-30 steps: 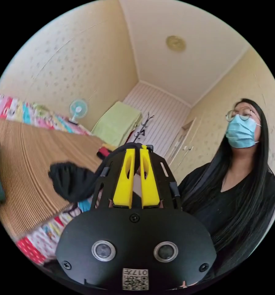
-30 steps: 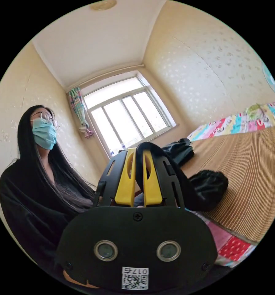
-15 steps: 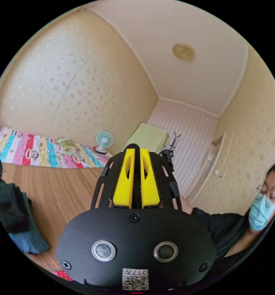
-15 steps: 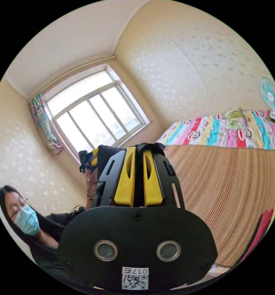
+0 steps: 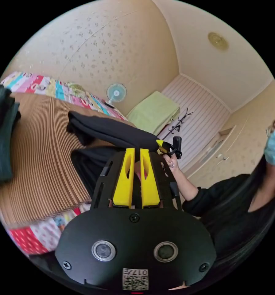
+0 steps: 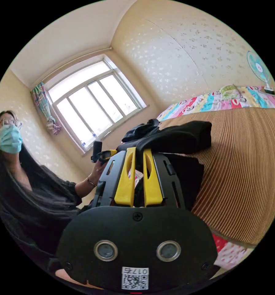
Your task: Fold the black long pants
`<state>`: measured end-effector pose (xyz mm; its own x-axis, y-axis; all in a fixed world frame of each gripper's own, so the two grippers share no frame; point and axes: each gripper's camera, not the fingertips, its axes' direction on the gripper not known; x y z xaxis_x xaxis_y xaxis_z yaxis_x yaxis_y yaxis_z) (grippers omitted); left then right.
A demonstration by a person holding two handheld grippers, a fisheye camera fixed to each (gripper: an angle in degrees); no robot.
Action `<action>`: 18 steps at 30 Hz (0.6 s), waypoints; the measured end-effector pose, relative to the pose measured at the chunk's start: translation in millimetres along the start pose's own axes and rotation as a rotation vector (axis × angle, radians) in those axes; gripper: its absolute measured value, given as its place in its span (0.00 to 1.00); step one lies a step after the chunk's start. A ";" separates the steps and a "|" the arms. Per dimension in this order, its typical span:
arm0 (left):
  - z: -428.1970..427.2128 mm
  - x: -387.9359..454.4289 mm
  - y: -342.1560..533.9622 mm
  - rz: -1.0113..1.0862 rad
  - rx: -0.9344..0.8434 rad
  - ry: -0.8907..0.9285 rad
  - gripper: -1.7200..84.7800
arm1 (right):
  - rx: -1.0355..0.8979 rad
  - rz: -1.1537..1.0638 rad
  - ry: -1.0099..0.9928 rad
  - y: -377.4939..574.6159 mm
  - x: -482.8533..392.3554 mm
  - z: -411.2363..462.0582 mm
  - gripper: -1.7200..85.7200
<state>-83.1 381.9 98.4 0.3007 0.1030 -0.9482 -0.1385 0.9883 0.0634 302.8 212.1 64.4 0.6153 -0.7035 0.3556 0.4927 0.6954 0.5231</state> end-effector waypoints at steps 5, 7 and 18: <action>41.1 -18.0 84.5 -0.095 -0.154 -0.003 0.06 | -0.132 0.198 0.034 107.1 17.7 15.4 0.05; 54.2 -28.3 95.3 -0.133 -0.202 -0.015 0.07 | -0.193 0.308 0.034 116.6 33.4 23.6 0.06; 54.7 -74.7 65.0 -0.217 -0.155 -0.005 0.14 | -0.249 0.411 0.023 70.4 83.1 26.8 0.14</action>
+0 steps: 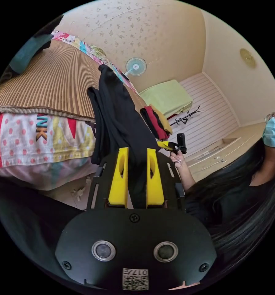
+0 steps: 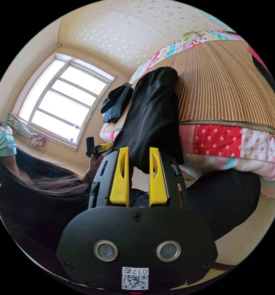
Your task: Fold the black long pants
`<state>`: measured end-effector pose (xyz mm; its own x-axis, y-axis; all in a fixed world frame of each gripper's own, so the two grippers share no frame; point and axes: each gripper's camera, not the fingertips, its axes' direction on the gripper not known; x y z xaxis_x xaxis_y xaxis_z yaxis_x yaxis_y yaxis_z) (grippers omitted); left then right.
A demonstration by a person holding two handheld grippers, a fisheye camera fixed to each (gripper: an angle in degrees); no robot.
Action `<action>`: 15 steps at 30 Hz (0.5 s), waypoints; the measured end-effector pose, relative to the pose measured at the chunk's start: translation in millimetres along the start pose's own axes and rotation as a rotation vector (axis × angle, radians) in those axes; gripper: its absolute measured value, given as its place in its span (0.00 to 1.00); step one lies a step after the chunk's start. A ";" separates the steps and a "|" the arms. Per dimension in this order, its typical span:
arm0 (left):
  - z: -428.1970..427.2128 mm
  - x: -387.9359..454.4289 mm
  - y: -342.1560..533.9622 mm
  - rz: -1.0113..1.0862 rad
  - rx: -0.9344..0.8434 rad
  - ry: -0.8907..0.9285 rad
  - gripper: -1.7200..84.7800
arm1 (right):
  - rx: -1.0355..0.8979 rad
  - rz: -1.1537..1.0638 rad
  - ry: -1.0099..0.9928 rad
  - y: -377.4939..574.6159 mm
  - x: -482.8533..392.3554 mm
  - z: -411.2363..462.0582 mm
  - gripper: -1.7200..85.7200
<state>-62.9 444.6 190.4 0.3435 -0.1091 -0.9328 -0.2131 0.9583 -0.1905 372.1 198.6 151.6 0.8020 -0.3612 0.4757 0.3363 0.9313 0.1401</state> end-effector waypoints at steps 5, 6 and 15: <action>37.3 -2.2 -13.3 -0.009 -0.048 0.018 0.15 | 0.012 0.035 -0.089 -1.9 14.6 28.3 0.15; 41.1 -1.3 -14.8 -0.005 -0.052 -0.018 0.15 | 0.032 0.039 -0.086 -1.3 15.7 29.0 0.15; 32.0 -1.3 -17.9 -0.018 -0.010 -0.144 0.14 | 0.068 0.053 0.061 -2.3 13.6 19.3 0.14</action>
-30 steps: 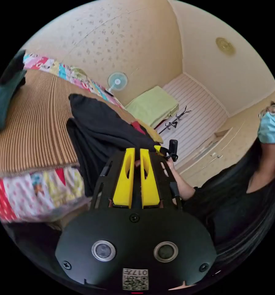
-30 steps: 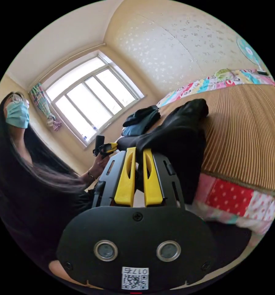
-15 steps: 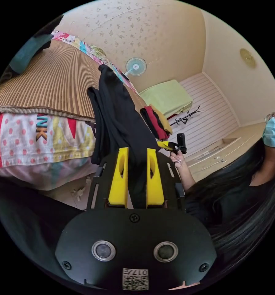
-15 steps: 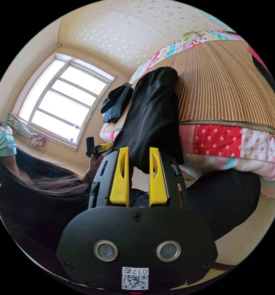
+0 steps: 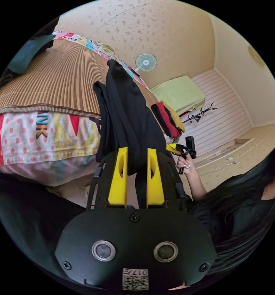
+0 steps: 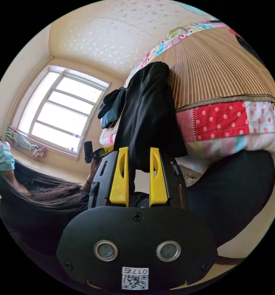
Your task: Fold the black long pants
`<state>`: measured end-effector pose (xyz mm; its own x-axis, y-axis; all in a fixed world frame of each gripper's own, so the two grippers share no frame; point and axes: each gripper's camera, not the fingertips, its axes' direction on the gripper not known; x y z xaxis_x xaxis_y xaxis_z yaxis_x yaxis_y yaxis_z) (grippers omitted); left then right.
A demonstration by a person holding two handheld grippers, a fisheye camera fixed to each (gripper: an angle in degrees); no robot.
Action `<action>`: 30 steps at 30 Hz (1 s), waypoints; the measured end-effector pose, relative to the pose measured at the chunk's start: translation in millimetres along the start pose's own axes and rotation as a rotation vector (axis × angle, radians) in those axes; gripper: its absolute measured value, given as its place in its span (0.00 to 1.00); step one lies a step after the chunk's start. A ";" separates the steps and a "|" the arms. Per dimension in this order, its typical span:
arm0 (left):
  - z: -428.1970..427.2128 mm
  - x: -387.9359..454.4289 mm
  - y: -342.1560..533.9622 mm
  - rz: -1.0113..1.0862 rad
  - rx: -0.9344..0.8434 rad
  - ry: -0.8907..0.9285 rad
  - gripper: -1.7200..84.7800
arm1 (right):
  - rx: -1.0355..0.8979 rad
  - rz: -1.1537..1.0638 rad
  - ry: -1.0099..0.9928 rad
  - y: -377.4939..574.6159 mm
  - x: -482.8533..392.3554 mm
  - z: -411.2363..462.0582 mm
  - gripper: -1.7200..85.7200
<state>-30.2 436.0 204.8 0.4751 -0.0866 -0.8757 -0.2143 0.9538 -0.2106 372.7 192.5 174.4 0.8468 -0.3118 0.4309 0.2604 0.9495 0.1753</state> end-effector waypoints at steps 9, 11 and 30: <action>40.3 13.0 -4.9 0.035 -0.078 -0.091 0.14 | -0.028 -0.015 -0.048 -3.8 -8.1 26.1 0.10; 40.2 5.6 -6.4 -0.003 -0.084 -0.089 0.12 | -0.004 -0.004 -0.082 -3.8 -6.3 22.5 0.09; 23.3 -4.0 27.8 -0.031 -0.019 0.005 0.14 | 0.040 0.025 -0.163 21.9 -42.3 -8.5 0.08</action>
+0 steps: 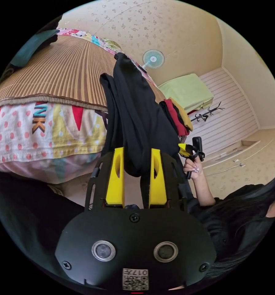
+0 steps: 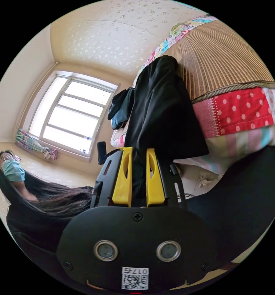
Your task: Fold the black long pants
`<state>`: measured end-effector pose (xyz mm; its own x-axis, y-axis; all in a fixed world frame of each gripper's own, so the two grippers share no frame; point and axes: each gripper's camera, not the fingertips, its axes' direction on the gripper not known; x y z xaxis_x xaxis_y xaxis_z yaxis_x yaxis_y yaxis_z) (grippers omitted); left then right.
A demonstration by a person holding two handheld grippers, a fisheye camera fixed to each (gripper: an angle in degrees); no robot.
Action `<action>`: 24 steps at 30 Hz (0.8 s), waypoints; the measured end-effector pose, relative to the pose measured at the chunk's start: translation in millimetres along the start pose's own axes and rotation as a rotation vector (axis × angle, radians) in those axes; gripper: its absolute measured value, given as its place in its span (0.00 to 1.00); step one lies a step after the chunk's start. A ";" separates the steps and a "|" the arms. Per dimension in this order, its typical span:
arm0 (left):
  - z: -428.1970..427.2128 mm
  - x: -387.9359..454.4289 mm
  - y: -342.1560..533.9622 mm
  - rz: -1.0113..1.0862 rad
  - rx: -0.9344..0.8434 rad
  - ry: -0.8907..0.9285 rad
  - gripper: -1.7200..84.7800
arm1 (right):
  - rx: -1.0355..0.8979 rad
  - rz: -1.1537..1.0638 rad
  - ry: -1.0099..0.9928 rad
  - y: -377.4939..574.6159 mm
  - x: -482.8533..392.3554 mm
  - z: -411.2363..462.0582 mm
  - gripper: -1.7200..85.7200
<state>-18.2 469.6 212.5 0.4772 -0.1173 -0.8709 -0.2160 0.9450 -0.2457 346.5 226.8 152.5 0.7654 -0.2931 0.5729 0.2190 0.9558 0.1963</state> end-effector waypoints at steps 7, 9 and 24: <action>-63.5 42.4 20.1 0.152 0.223 0.169 0.08 | 0.173 -0.159 -0.142 17.7 -51.3 -38.4 0.05; -102.1 68.8 1.1 0.223 0.303 0.314 0.07 | 0.257 -0.260 -0.249 9.3 -88.4 -65.7 0.05; -329.7 337.0 -128.0 0.659 0.598 0.508 0.06 | 0.388 -0.902 -0.137 -63.2 -450.4 -179.2 0.04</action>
<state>-110.6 208.4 -189.8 -0.0305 0.4962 -0.8677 0.2216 0.8498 0.4782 96.4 302.8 -260.5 0.3273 -0.9308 0.1628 0.4534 0.3058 0.8372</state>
